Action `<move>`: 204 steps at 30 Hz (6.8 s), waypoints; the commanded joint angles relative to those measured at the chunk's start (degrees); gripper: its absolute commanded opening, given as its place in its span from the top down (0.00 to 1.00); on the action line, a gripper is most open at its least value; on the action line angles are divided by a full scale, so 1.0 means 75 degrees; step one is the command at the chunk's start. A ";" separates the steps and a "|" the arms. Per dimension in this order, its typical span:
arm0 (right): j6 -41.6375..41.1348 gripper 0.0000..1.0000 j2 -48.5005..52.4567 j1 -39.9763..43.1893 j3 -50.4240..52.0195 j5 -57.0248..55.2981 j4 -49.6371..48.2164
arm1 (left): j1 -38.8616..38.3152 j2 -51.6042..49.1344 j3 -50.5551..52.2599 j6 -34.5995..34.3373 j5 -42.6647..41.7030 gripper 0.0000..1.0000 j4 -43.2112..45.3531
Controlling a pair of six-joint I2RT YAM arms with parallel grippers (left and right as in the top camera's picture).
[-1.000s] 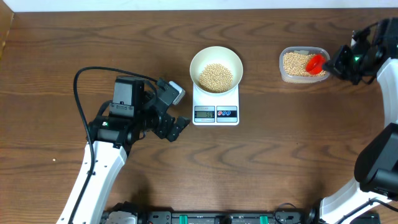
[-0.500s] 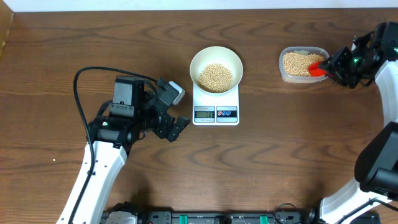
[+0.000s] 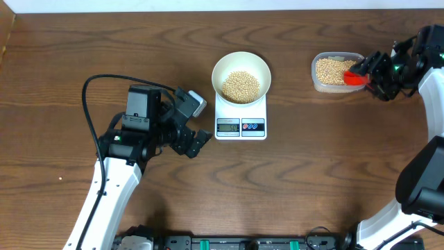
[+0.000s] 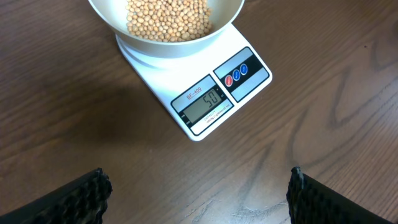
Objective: Scoop item into bowl and weigh 50g on scale
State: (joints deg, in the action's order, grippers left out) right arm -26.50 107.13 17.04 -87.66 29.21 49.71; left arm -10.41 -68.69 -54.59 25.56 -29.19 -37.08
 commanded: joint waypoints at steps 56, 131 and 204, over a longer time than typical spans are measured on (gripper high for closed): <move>0.2975 0.01 -0.4628 0.0417 -0.1454 -0.1451 0.3637 | -0.0023 -0.0023 0.0029 0.0070 0.0041 0.07 -0.0006; 0.3541 0.01 -1.4248 -0.2340 1.1124 -0.4284 -0.6758 | -0.0023 -0.0023 0.0029 0.0070 0.0041 0.07 -0.0006; 0.3657 0.01 -1.4248 -0.2585 1.1645 -0.4019 -0.6056 | -0.0023 0.0493 0.0032 0.0073 0.0038 0.07 -0.0003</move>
State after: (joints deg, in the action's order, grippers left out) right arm 0.32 0.69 -1.91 -0.40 -1.28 4.03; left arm -10.41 -68.25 -54.59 25.56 -29.17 -37.10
